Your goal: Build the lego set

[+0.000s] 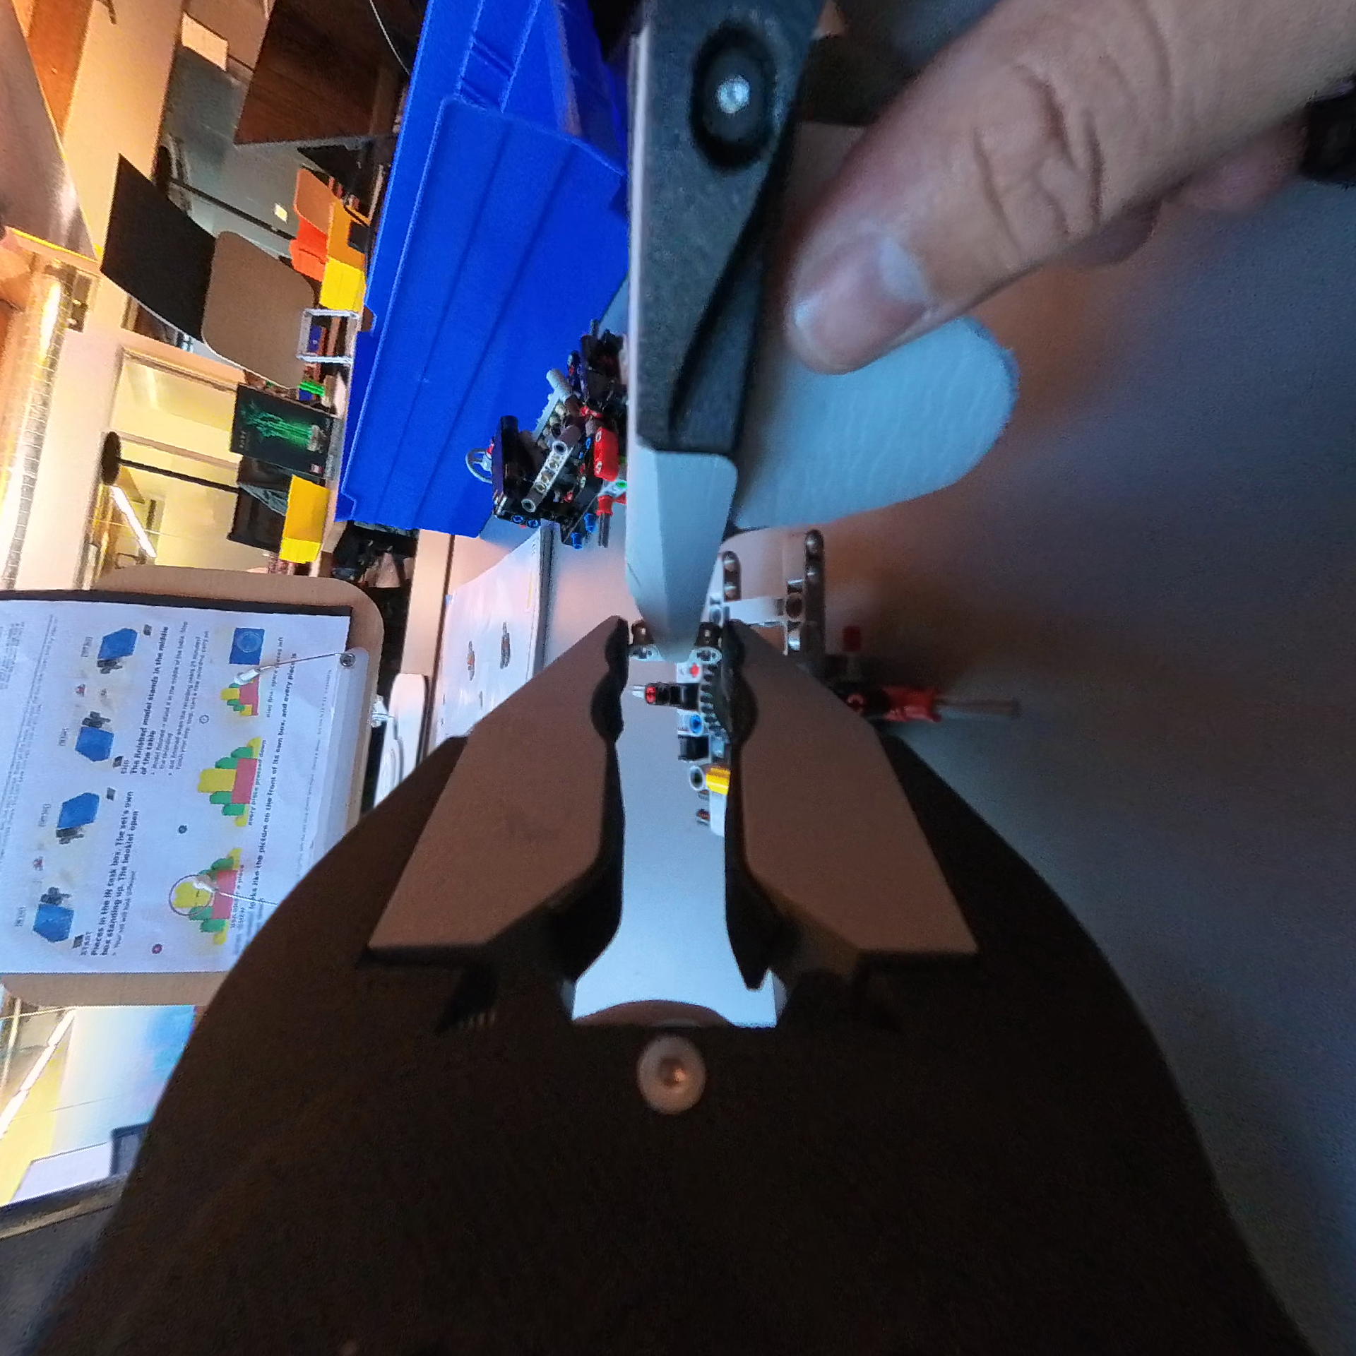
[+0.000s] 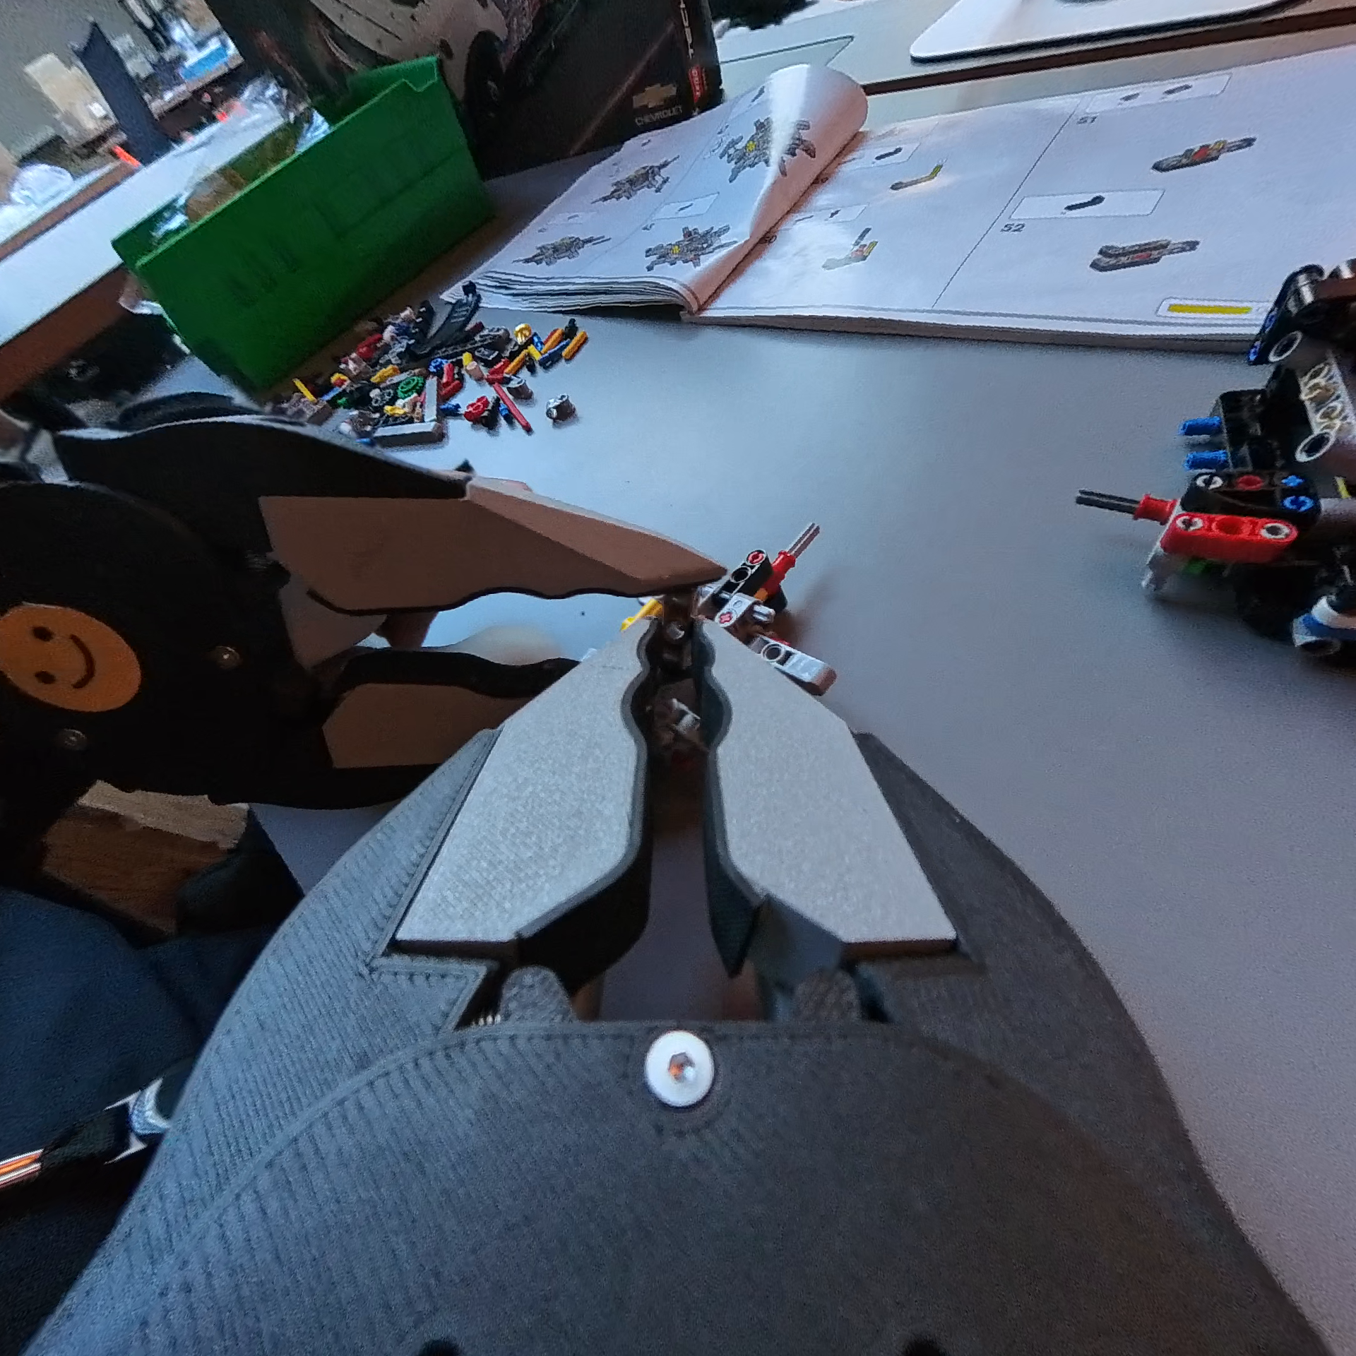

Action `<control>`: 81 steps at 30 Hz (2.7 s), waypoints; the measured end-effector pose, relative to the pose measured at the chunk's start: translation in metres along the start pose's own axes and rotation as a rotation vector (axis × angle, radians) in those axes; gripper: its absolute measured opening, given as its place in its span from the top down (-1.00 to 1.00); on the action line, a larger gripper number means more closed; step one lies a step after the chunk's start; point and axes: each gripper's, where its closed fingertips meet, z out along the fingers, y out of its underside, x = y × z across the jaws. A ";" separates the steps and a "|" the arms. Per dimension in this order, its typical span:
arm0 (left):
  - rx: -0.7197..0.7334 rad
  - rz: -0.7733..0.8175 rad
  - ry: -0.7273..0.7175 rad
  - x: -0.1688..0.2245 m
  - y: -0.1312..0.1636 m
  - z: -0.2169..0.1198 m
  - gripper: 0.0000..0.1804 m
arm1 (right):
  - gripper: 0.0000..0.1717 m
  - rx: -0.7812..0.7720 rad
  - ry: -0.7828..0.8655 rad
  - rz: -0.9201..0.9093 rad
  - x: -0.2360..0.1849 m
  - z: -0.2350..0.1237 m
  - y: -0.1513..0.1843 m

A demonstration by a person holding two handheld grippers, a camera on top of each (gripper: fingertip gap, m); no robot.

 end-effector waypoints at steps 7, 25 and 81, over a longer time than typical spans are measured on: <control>-0.005 -0.006 -0.013 -0.002 0.000 0.000 0.75 | 0.96 0.015 0.038 -0.021 0.000 0.000 -0.002; 0.109 -0.096 0.051 0.000 -0.014 -0.008 0.65 | 0.97 0.072 0.098 -0.065 0.002 -0.010 -0.006; 0.034 -0.934 0.690 0.031 0.016 -0.024 0.84 | 0.96 -0.054 0.178 -0.324 0.020 -0.048 0.018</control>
